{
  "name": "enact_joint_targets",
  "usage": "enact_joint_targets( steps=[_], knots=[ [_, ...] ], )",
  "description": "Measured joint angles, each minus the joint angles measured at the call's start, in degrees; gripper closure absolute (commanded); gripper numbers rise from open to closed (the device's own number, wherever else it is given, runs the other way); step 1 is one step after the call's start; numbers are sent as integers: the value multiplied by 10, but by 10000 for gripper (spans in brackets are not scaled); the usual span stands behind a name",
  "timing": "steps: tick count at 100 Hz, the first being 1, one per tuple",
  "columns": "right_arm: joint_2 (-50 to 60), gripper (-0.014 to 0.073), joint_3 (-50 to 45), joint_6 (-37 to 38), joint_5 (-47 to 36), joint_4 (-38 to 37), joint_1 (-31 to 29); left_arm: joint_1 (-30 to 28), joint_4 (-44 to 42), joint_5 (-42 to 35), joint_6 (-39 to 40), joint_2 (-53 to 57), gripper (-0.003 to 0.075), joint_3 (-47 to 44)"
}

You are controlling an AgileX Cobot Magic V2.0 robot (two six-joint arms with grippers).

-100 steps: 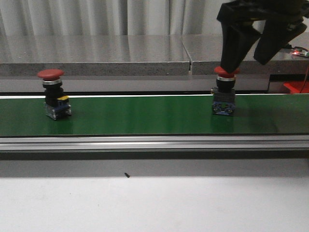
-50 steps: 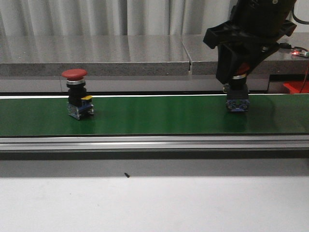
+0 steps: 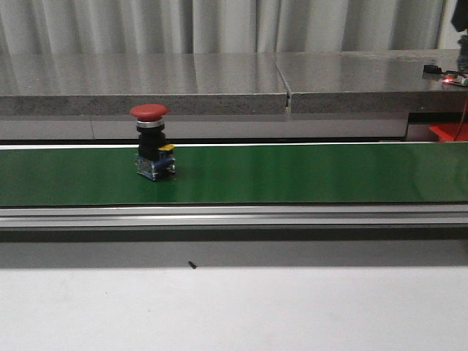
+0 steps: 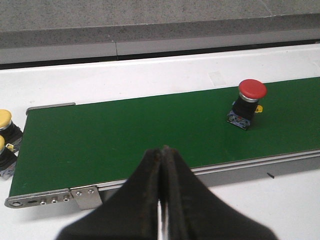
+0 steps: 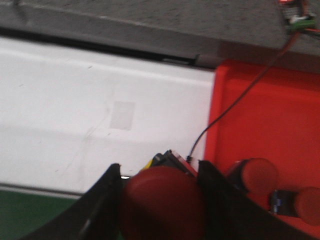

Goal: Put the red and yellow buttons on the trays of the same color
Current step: 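Lower the held red button into the red tray and open the right gripper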

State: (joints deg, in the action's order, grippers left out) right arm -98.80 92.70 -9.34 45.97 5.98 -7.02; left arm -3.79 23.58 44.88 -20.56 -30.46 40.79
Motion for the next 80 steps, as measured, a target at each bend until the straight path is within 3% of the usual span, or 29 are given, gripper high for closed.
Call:
enact_joint_targets(
  steps=[30,80],
  knots=[
    [-108,546,110,0,13,19,-86,0,0,0,0,0,741,0],
    [-309,540,255,0,17,45,-111,0,0,0,0,0,741,0]
  ],
)
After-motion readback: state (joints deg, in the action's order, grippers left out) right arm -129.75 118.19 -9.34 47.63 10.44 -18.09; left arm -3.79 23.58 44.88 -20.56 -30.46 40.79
